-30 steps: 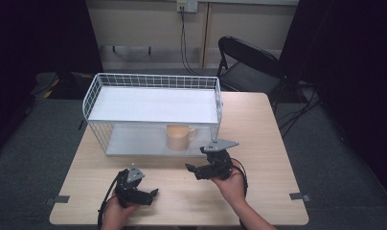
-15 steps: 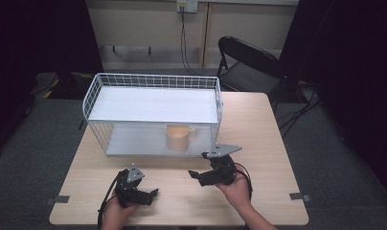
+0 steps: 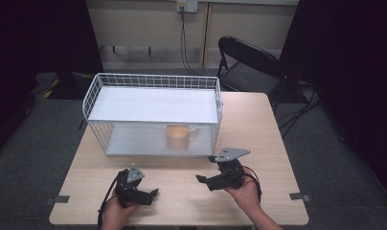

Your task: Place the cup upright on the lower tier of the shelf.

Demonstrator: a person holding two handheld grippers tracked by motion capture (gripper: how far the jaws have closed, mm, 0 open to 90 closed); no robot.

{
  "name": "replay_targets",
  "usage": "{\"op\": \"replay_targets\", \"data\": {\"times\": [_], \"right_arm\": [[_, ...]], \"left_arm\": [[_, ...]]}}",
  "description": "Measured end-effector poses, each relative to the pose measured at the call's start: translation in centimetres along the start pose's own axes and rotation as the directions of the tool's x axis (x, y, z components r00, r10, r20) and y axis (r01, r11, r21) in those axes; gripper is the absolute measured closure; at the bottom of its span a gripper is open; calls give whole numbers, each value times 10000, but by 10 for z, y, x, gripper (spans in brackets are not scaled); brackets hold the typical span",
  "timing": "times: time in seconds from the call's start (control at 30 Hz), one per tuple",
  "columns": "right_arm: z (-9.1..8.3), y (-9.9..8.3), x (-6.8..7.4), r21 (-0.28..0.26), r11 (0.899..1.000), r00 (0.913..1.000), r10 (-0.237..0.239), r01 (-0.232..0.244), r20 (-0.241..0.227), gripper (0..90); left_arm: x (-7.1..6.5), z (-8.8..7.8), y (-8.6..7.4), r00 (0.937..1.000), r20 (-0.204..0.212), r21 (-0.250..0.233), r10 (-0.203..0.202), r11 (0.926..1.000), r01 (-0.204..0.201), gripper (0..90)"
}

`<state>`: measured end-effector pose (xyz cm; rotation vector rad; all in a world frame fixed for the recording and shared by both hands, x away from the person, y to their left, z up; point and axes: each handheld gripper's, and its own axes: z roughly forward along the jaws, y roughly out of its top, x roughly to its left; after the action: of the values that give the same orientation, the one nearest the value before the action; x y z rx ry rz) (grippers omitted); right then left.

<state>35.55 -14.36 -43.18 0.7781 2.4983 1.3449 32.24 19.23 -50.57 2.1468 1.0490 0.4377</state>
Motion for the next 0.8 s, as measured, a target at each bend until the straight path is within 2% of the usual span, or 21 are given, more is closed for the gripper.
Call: {"op": "replay_targets", "data": {"times": [0.37,0.8], "right_arm": [[-20,-17,-13,-10,9999,9998,-100,100,151,159],[-30,-34,-21,27,9995,9995,-302,301,114,159]], "left_arm": [[0,0,0,10000,6,-8,-13,10000,13,0],[0,0,0,10000,3,-6,-25,10000,25,0]]}}
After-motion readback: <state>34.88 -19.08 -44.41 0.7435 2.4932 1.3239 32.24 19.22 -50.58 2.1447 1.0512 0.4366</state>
